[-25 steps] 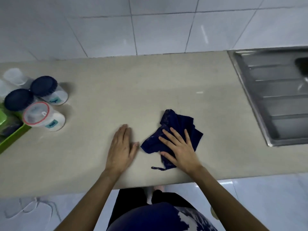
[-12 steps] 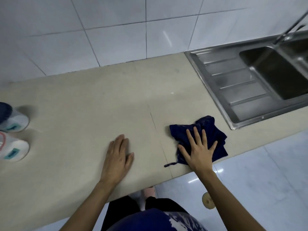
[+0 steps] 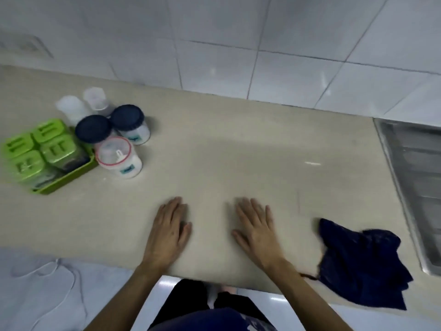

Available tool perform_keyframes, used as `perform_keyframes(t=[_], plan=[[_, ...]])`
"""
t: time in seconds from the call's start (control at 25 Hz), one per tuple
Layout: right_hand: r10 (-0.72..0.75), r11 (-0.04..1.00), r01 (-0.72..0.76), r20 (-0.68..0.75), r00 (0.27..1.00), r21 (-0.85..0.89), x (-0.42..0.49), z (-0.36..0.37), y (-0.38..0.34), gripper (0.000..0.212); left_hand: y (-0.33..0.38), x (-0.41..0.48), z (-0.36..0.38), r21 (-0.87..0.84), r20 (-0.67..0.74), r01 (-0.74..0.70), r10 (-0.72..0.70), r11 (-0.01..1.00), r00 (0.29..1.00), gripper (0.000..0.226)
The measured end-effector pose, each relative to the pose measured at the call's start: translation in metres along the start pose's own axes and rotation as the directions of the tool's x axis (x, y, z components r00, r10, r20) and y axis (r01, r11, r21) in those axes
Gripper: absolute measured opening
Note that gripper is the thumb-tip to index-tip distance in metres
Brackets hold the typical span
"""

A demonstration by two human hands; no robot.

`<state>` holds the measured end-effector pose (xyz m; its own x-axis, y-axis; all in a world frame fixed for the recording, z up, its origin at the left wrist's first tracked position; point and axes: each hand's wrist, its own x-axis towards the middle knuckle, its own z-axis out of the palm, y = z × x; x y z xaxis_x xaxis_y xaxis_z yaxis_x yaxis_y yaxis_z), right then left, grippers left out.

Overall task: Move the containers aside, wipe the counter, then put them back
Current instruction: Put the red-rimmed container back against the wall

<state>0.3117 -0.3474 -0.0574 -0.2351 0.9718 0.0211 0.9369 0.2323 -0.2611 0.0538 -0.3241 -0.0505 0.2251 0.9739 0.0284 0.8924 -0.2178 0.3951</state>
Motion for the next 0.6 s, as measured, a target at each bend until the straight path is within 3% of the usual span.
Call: perform_keyframes(t=[0.12,0.24,0.44,0.6], plan=[[-0.197,0.978,0.196,0.018,0.98,0.073,0.051,0.013,-0.057,0.053,-0.052,-0.017,-0.024,0.022,-0.037,0.157,-0.156,0.987,0.987,0.049],[-0.237,0.957,0.235,-0.007,0.971,0.171,0.1,0.014,-0.107,0.051,-0.097,-0.025,-0.039,0.015,-0.104,0.277,-0.274,0.961,0.956,0.05],[-0.199,0.92,0.193,-0.018,0.98,0.342,0.183,0.011,-0.192,0.073,-0.135,-0.016,-0.048,-0.128,-0.244,0.415,-0.434,0.901,0.867,0.048],[-0.099,0.885,0.108,-0.043,0.994,0.453,0.239,0.023,-0.24,0.09,-0.141,-0.02,-0.041,-0.179,-0.279,0.427,-0.462,0.886,0.842,0.045]])
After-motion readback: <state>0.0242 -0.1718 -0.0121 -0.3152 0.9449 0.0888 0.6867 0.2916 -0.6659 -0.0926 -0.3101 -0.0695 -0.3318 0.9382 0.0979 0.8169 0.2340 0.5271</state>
